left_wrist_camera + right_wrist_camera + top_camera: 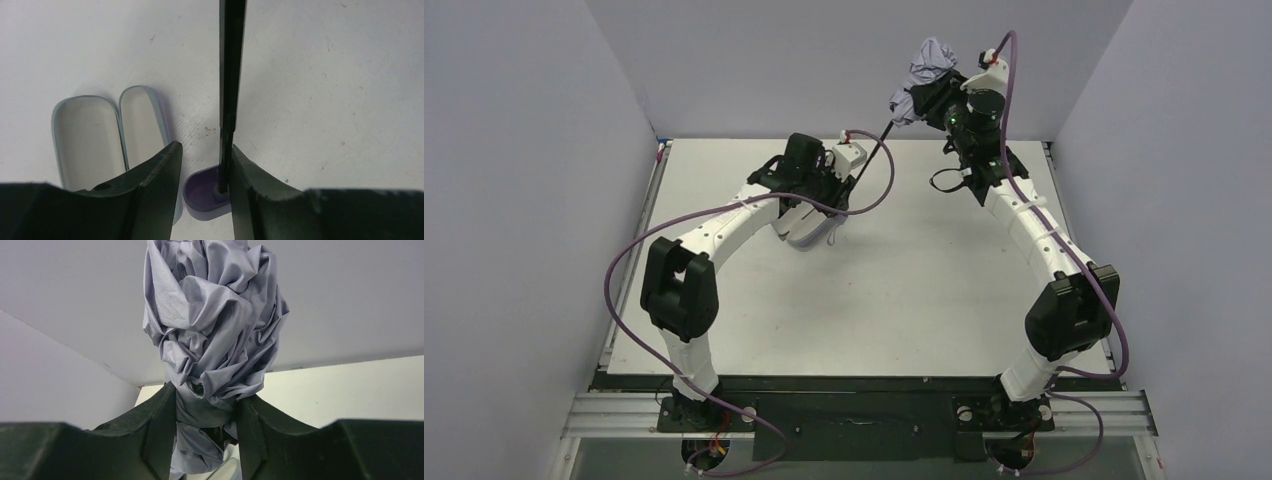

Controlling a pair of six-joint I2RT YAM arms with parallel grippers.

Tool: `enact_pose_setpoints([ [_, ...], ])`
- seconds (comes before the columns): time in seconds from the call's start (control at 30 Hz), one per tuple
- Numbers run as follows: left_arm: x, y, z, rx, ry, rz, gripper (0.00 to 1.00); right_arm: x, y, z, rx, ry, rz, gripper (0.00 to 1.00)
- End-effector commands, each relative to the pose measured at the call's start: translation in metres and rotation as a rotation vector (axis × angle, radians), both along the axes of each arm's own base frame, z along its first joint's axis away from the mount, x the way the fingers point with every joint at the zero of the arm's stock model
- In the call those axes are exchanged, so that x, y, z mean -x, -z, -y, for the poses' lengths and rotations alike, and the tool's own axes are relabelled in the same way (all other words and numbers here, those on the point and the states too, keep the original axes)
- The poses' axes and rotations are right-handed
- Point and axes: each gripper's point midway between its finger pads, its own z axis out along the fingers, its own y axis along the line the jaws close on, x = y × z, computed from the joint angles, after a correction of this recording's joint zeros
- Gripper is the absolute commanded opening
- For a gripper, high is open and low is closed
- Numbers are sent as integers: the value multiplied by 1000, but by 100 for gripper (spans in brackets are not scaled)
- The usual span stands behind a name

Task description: Open the umbrella

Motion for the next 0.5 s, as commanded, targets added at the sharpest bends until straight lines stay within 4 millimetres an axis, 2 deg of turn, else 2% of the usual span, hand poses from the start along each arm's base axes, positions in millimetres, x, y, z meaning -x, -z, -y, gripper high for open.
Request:
enact_pose_setpoints([
  [0.0,22,17,-20,-91,-1,-60,36,19,-111,28,-90,73,289,0],
  [0.23,43,33,-30,-124,11,-113,33,21,-119,38,-97,91,305,0],
  [0.47,62,46,-31,-143,22,-156,31,20,-132,59,-109,159,330,0],
])
